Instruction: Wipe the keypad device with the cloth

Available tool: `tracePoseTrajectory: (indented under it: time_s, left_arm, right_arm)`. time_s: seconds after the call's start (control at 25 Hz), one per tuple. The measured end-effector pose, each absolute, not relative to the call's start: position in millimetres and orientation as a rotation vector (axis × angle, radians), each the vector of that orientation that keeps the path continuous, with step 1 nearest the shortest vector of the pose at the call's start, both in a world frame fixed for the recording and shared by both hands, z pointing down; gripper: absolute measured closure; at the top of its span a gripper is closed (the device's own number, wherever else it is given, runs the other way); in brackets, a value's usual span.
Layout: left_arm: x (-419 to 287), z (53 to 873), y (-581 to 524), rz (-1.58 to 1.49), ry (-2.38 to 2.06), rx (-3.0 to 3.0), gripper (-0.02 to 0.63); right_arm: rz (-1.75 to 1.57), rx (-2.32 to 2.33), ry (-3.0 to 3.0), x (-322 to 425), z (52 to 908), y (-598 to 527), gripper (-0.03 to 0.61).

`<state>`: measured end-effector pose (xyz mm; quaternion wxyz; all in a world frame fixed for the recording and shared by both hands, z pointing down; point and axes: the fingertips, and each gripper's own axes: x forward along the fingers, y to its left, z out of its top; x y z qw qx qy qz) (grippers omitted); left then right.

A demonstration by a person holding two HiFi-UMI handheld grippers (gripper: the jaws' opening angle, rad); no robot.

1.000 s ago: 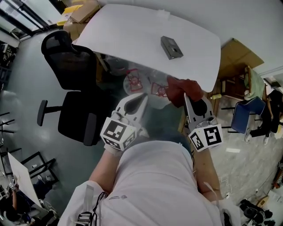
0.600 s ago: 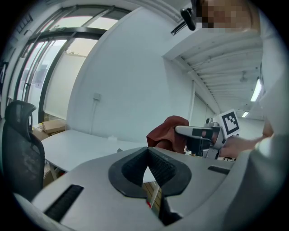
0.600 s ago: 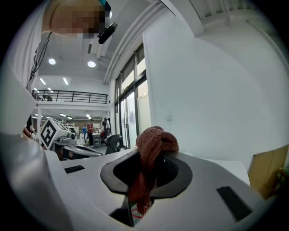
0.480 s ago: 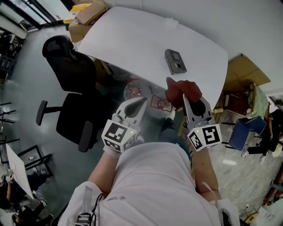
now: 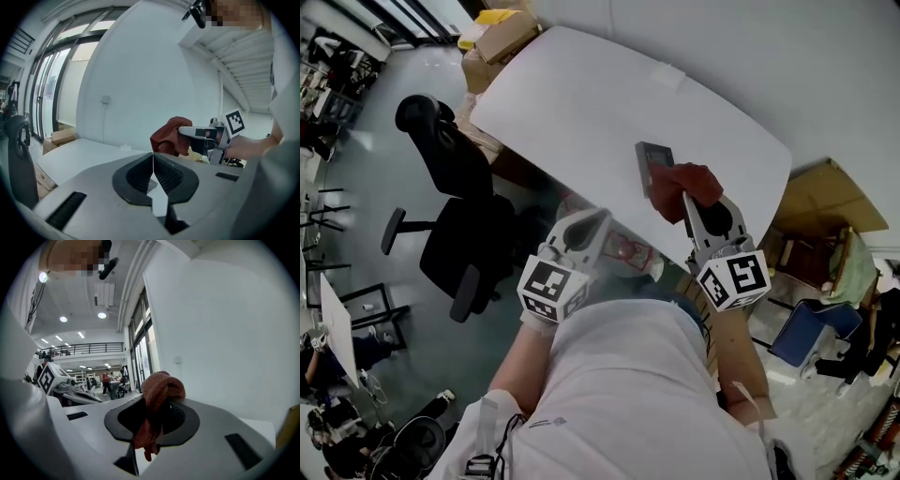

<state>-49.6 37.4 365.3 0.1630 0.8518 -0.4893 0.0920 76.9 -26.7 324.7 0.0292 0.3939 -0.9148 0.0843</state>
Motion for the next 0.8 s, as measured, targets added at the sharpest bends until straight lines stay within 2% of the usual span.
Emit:
tracePoseTrajectory:
  time_s: [0.4, 0.8]
  left_arm:
    - [-2.2, 409.0, -5.0, 0.432, -1.373, 2.333, 0.601]
    - [5.8, 461.6, -33.5, 0.608, -1.194, 2.379, 0.601]
  right_arm:
    - [0.384, 1.167, -2.738, 130.7, 377.9, -81.7, 0.502]
    - [0.551, 1.195, -2.628, 134.7, 430.3, -96.3, 0.502]
